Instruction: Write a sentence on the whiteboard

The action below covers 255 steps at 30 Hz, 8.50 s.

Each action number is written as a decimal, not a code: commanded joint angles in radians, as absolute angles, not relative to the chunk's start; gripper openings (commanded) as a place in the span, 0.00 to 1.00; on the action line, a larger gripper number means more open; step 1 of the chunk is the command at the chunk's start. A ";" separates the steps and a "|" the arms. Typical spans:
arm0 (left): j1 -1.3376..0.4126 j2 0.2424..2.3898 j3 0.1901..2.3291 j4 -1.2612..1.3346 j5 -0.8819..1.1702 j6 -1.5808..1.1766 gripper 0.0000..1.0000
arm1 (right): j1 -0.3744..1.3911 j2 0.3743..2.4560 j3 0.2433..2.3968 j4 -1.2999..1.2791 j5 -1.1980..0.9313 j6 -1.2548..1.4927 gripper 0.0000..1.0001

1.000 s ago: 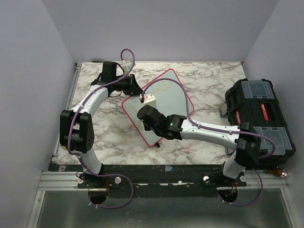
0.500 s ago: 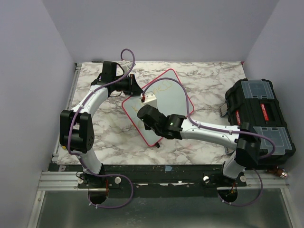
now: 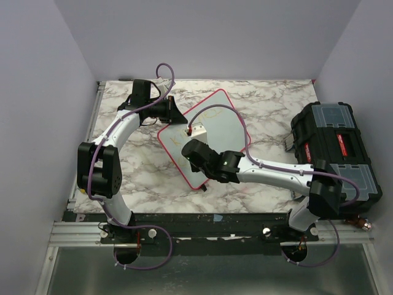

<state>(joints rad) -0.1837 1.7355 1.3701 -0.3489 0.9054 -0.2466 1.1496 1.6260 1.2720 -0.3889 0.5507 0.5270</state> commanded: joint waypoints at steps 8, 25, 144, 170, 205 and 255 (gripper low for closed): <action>-0.202 1.731 1.350 -0.390 0.827 -0.150 0.00 | 1.143 1.577 1.210 -0.413 0.494 0.568 0.01; -0.202 1.731 1.349 -0.390 0.825 -0.150 0.00 | 1.126 1.474 1.180 -0.344 0.504 0.537 0.01; -0.202 1.736 1.350 -0.391 0.823 -0.150 0.00 | 1.014 1.604 1.262 -0.394 0.437 0.473 0.01; -0.202 1.733 1.349 -0.390 0.821 -0.150 0.00 | 1.015 1.602 1.225 -0.359 0.375 0.489 0.01; -0.202 1.725 1.345 -0.387 0.827 -0.152 0.00 | 1.002 1.480 1.201 -0.352 0.482 0.459 0.01; -0.202 1.726 1.344 -0.387 0.830 -0.152 0.00 | 0.969 1.532 1.123 -0.289 0.345 0.481 0.01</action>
